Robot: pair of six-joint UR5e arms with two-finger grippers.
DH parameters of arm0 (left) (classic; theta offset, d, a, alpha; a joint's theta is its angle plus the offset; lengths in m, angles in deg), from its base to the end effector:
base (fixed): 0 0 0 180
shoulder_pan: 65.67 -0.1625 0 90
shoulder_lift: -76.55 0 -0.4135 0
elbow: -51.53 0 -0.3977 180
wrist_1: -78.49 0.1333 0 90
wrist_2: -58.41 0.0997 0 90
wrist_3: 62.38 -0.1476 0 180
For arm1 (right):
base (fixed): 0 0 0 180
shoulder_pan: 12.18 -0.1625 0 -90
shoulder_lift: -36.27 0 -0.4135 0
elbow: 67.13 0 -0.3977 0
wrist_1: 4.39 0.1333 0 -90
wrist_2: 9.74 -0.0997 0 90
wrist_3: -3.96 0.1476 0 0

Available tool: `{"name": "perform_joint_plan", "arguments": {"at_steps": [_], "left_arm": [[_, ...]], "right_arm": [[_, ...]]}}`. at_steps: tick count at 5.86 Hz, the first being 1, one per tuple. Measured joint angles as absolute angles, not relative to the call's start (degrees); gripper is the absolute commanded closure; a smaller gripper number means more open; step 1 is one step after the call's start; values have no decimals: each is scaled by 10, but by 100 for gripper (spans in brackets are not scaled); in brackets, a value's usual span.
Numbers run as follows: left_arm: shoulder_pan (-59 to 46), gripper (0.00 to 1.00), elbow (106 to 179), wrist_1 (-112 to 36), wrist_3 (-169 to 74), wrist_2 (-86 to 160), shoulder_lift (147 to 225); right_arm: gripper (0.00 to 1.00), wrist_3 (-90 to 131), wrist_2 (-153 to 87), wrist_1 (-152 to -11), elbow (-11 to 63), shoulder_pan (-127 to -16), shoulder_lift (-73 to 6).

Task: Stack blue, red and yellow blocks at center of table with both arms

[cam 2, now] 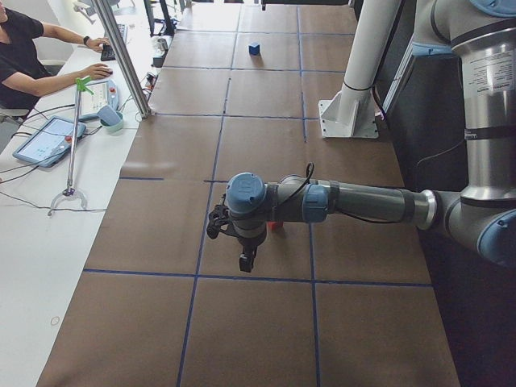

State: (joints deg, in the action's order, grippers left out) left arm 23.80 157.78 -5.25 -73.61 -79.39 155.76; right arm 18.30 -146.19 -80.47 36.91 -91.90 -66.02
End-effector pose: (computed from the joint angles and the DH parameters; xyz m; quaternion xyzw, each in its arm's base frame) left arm -0.0201 -0.4170 0.6314 0.0314 0.4040 0.0908 0.9097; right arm -0.0514 -0.4307 0.6254 0.0391 -0.4084 -0.0215 0.9117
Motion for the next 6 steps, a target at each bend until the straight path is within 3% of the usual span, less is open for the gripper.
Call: {"name": "perform_joint_plan", "arguments": {"at_steps": [6], "left_arm": [[238,0,1583,-54,-729,-796,1557]], "right_arm": [[1,695,-1327,-689,351,-714,-600]]}}
